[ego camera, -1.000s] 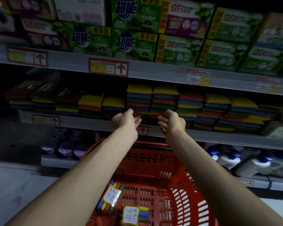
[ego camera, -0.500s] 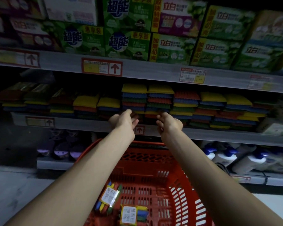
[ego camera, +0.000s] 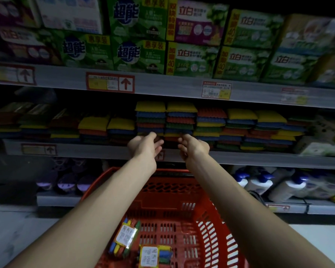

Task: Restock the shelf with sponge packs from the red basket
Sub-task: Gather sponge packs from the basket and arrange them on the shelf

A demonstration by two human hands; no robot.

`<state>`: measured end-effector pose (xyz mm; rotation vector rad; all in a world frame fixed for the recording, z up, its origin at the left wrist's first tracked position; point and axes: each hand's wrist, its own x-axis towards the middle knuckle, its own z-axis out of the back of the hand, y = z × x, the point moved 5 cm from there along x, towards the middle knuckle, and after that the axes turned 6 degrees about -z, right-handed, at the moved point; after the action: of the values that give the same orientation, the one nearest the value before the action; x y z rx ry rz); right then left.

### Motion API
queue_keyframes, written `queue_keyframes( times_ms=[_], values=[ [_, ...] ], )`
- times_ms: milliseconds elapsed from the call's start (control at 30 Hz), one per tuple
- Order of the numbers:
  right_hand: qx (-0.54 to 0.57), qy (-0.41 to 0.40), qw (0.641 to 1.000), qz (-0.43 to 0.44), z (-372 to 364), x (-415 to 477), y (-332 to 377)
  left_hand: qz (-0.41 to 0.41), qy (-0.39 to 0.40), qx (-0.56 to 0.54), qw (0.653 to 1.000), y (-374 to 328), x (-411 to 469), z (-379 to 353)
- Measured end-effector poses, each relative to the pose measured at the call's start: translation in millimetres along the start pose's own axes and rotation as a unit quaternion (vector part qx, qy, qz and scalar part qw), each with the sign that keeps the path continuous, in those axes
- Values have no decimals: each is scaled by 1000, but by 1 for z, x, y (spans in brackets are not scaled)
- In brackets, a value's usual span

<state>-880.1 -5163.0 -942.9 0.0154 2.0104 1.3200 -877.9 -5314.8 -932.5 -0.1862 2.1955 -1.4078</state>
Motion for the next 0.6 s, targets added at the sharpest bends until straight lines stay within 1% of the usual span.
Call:
queue_keyframes(
  times_ms=[100,267,400,500,600],
  values=[
    [-4,4,1000,2,8,1,3,-32,24,47,998,4,-3,-6],
    [12,-14,1000,14,38,-1,20,-74,90,87,989,7,-13,-21],
    [23,-17,999,34,56,0,33,-73,124,95,985,13,-19,-29],
    [18,-26,999,42,65,3,40,-63,132,90,985,17,-20,-34],
    [13,-12,999,51,69,8,43,-54,130,85,986,22,-20,-39]
  ],
)
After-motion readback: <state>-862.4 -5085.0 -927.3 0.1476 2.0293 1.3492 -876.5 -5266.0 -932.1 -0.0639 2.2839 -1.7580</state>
